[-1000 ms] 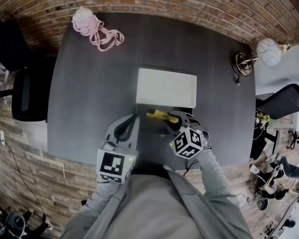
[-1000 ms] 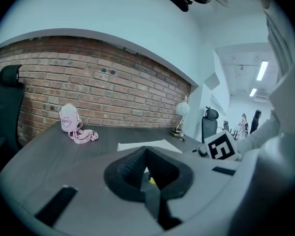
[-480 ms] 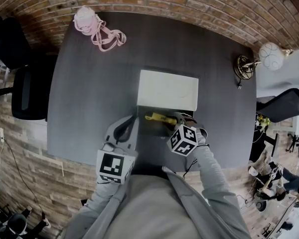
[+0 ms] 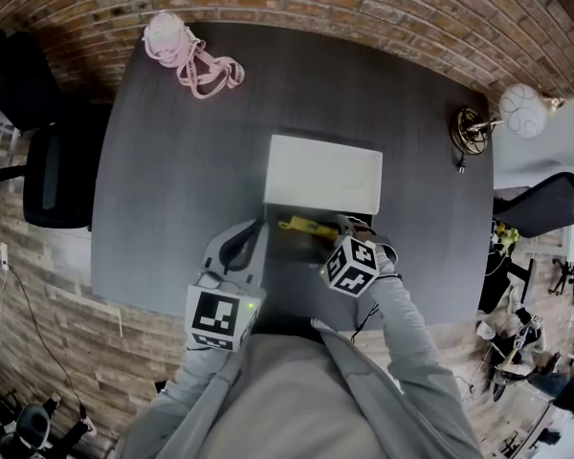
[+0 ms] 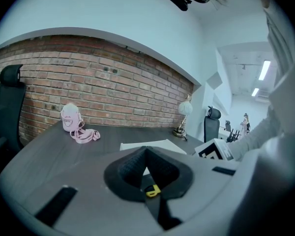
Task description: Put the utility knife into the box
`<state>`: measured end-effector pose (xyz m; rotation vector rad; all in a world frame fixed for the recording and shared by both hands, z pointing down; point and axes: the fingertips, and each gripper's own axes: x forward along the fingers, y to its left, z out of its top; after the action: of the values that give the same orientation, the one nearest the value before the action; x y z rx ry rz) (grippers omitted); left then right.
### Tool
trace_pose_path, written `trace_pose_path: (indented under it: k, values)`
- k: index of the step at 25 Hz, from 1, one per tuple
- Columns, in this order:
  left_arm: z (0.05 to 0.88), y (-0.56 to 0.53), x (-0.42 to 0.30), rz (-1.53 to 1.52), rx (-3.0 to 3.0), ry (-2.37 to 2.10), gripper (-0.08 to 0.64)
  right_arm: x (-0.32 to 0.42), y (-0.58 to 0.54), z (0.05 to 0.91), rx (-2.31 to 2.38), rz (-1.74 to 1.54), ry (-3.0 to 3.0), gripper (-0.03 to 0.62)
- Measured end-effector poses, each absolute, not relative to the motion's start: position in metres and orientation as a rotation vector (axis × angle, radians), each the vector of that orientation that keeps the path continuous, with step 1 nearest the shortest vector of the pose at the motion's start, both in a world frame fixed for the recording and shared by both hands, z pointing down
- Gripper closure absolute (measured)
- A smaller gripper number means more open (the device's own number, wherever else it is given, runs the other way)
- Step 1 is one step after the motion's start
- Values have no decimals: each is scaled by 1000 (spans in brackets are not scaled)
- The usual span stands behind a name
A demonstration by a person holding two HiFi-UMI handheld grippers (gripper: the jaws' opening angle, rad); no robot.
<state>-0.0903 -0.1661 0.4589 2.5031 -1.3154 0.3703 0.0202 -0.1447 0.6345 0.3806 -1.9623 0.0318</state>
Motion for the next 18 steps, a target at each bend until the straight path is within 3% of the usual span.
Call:
trace_pose_path:
  k: [18]
  values:
    - [447, -165, -88, 361, 2535, -1322, 540, 25, -147, 609, 490, 95, -2035, 463]
